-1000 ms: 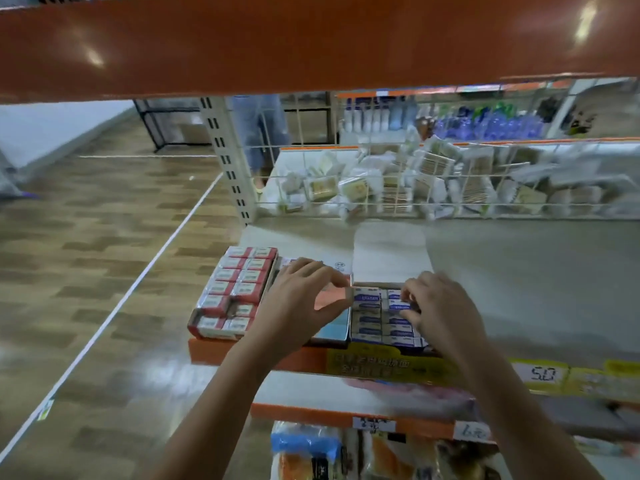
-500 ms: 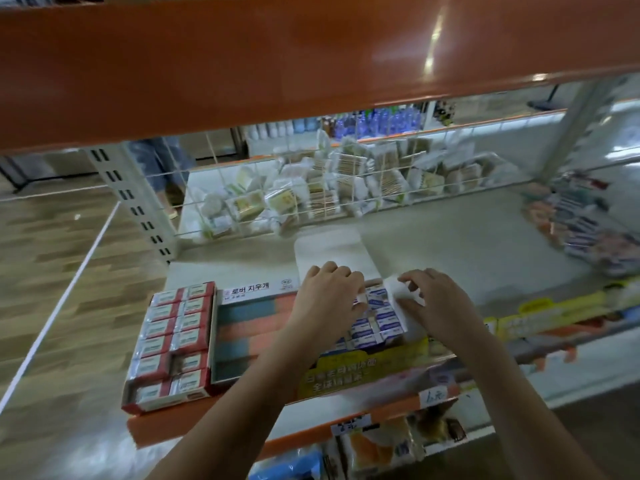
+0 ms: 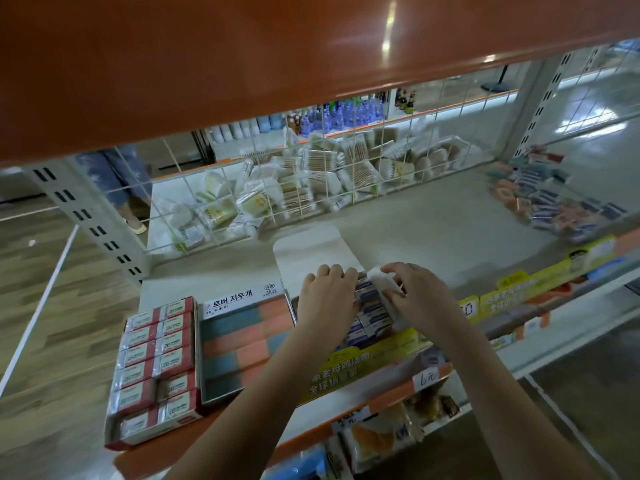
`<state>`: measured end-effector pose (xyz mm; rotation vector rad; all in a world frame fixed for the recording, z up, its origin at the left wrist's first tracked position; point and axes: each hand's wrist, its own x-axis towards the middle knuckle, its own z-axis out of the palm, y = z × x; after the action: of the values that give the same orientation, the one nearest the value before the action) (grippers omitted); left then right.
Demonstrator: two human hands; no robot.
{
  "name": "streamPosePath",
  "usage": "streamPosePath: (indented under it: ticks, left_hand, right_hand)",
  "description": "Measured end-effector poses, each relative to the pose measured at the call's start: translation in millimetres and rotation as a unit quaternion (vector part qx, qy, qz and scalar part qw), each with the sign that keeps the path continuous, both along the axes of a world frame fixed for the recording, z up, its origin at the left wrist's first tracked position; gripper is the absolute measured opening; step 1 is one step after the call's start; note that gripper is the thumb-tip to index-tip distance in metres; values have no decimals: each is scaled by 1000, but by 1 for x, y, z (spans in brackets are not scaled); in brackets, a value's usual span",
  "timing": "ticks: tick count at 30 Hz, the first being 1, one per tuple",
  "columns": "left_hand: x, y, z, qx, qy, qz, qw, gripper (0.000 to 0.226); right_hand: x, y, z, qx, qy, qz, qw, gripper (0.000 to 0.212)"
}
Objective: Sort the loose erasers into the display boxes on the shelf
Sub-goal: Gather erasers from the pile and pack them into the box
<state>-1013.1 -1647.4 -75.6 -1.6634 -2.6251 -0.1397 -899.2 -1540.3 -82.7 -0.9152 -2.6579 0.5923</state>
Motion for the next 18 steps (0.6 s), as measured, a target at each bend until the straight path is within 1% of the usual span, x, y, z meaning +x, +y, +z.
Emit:
streamPosePath:
  ticks: [5,9,13,16,18]
  left_hand:
    - [-2,-2,1,-12,4,-32,999,36]
    - [-7,0,9,-18,-11,-54,998,33]
    - [-9,19,26,18,-6,-80,997,30]
    - [3,49,35,72,-1,-98,993,32]
    - [18,74,38,92,5,-108,990,34]
  right_hand:
    - [0,-3,1,0,-5,-3,1000,38]
    - [6,-5,7,-17,13,10,1000,42]
    - [23,10,19,-8,29,-7,1000,42]
    - [38,37,26,30,16,-35,999,39]
    - [51,60,29,63,1,-43,997,38]
